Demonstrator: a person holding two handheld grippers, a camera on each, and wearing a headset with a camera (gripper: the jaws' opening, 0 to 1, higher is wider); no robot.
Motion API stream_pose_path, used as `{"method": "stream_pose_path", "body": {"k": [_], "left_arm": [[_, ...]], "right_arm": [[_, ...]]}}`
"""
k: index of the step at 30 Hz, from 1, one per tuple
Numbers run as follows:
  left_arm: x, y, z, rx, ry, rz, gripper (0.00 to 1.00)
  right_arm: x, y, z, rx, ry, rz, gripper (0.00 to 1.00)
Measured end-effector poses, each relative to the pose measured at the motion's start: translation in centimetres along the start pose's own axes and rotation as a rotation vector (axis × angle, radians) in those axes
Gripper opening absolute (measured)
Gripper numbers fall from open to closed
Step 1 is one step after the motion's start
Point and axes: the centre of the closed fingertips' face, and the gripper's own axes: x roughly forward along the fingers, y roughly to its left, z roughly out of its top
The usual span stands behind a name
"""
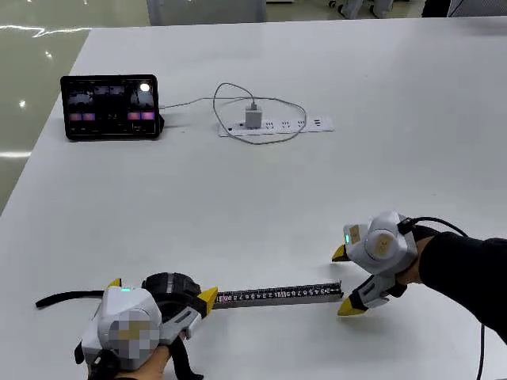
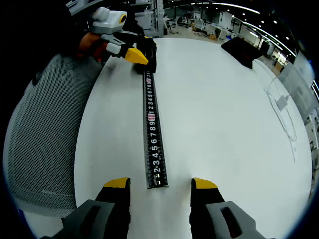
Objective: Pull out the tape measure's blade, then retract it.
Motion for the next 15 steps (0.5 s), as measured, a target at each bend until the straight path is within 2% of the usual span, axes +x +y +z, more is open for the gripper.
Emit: {"method": "stream_pose_path", "body": {"k": [6,11,15], "left_arm": [[0.12,-0.42,-0.13,0.013,0.001,-0.012,0.99],[0.2,-0.45,-0.04,0.016,-0.003,-0.014,0.99],[0.17,-0.46,0.04,0.016,-0.006,-0.014,0.98]], "right_arm": [[0.12,0.22,0.06,-0.013,0.004,0.008,0.28],[0.25,0.08,0.16,-0.016,0.005,0.0,0.24],[0.55,0.13,0.32,-0.001,0.01,0.01,0.15]]}}
